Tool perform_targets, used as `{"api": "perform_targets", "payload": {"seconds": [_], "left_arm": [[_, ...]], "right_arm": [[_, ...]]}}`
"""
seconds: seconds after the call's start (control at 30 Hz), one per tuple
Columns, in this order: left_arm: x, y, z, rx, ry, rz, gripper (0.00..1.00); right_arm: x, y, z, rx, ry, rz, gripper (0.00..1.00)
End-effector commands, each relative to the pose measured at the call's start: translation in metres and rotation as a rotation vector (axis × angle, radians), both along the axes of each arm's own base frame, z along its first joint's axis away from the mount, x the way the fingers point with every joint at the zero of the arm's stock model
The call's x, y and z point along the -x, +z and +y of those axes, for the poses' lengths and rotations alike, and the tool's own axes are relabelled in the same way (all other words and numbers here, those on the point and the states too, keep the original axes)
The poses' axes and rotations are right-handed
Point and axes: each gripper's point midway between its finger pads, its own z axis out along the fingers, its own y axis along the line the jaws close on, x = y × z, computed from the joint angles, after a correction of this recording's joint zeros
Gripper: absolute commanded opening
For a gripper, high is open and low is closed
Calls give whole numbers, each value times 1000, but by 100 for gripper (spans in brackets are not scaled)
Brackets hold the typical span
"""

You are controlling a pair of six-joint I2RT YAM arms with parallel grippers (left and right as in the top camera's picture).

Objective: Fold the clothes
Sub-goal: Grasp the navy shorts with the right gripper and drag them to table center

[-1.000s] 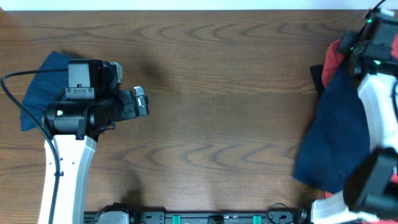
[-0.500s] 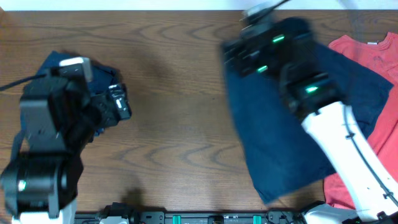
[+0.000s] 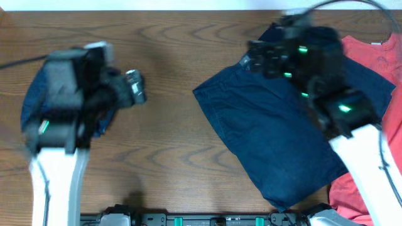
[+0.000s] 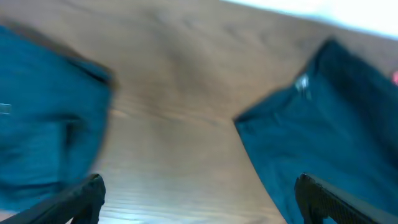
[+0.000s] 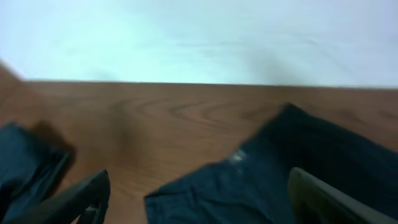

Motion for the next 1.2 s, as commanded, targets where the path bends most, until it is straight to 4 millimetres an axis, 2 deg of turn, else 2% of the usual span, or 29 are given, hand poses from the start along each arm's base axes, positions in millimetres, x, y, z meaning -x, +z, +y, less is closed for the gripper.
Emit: {"api": "perform_targets", "payload": {"seconds": [0.0, 0.1, 0.13, 0.17, 0.23, 0.33, 0.4, 0.47, 0.6, 0.77, 0.9, 1.0, 1.13, 1.17], "left_arm": [[-19, -42, -40, 37, -159, 128, 98], [-34, -90, -74, 5, -288, 224, 97], [-39, -105, -86, -11, -332, 243, 88], [-44, -123, -99, -30, -384, 260, 73], [-55, -149, -117, -43, -429, 273, 61], [-75, -185, -135, -70, -451, 268, 63], [-87, -203, -141, -85, -453, 254, 70], [-98, -219, -146, -87, -454, 237, 71], [-113, -245, -151, -85, -454, 223, 74], [-114, -264, -152, -88, -454, 243, 74], [-109, -272, -150, -91, -455, 268, 53], [-100, -283, -143, -114, -444, 303, 31], [-94, -294, -114, -251, -376, 356, 8], [-93, -295, -104, -293, -354, 368, 6]], "right_arm": [[12, 15, -34, -63, -112, 6, 89], [25, 6, -54, -82, -179, 72, 88], [28, 2, -58, -80, -191, 91, 88], [31, -3, -63, -73, -204, 115, 89], [34, -11, -68, -63, -218, 149, 89], [39, -24, -74, -47, -233, 204, 90], [40, -31, -75, -38, -238, 234, 90], [42, -39, -76, -27, -243, 267, 91], [45, -55, -78, -4, -251, 329, 92], [44, -71, -80, 21, -261, 388, 92], [40, -81, -79, 31, -263, 419, 92], [38, -85, -79, 35, -263, 432, 92], [37, -87, -79, 36, -265, 436, 91], [37, -86, -80, 38, -267, 435, 91]]}}
